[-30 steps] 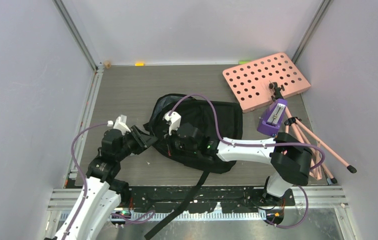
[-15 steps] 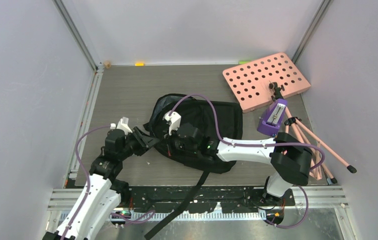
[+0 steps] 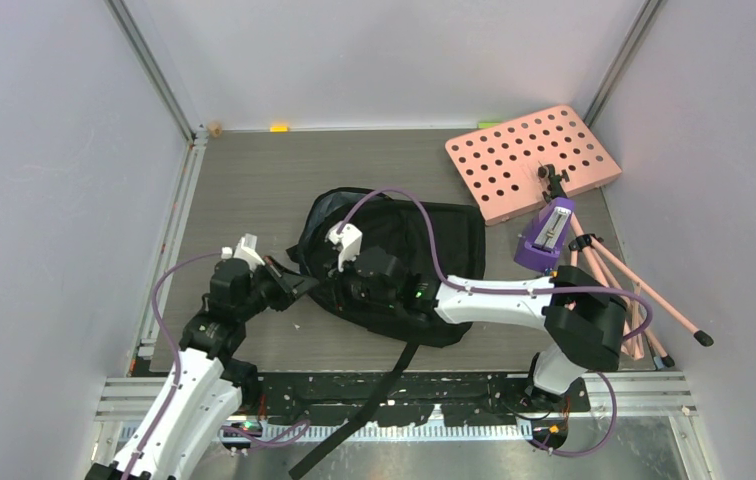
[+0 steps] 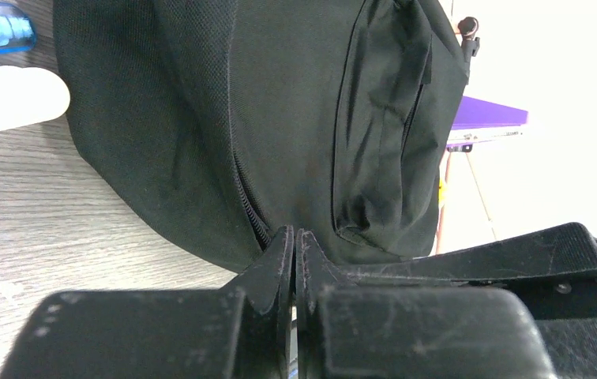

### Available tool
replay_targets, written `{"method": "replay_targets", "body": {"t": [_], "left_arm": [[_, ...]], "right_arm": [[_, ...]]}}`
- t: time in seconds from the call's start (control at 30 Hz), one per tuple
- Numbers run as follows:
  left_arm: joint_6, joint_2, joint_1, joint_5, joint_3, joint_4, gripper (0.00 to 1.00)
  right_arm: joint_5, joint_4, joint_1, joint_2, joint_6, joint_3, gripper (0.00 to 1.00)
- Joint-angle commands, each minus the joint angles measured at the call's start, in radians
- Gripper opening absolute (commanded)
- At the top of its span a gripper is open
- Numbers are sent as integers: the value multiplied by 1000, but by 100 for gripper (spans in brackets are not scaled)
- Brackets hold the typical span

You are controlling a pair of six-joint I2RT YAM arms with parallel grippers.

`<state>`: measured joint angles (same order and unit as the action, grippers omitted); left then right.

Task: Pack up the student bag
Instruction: Zip the student bag at the center of the board.

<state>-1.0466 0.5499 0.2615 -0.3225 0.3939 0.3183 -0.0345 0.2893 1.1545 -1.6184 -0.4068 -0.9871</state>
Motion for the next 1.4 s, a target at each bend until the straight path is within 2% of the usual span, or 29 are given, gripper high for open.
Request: {"method": "replay_targets", "body": {"t": [0.0,0.07,0.17,0.53,0.93,0.97,1.03,1.1,1.13,1.17,1.2,1.37], "left_arm": [[-6,-20,1,8,4,-18,0],[-3,-25,1,15,10,-11,0],[7,-21,1,22,22,-5,0],[39,9,1,34,60,23,0],[61,80,1,25,103,17,0],[66,83,1,26,108,19,0],[74,89,1,29,113,19,0],[85,95,1,36,116,17,0],[93,101,1,43,123,19,0],[102,110,1,48,130,21,0],[113,122,0,52,142,29,0],[193,195,-1,98,232,98,0]], "right_arm": [[-78,16,3,95,64,18,37],[-107,17,4,122,90,50,50],[-126,2,4,148,133,81,60],[-184,-114,46,105,269,62,63],[-219,-154,65,12,333,-8,59],[-223,-155,66,-2,332,-16,57],[-231,-168,68,-21,330,-37,44],[-239,-184,72,-27,330,-48,26],[-253,-184,75,-26,333,-48,12],[-269,-189,82,-20,340,-46,6],[-282,-192,87,-16,345,-43,2],[-329,-225,109,41,359,-12,0]]}}
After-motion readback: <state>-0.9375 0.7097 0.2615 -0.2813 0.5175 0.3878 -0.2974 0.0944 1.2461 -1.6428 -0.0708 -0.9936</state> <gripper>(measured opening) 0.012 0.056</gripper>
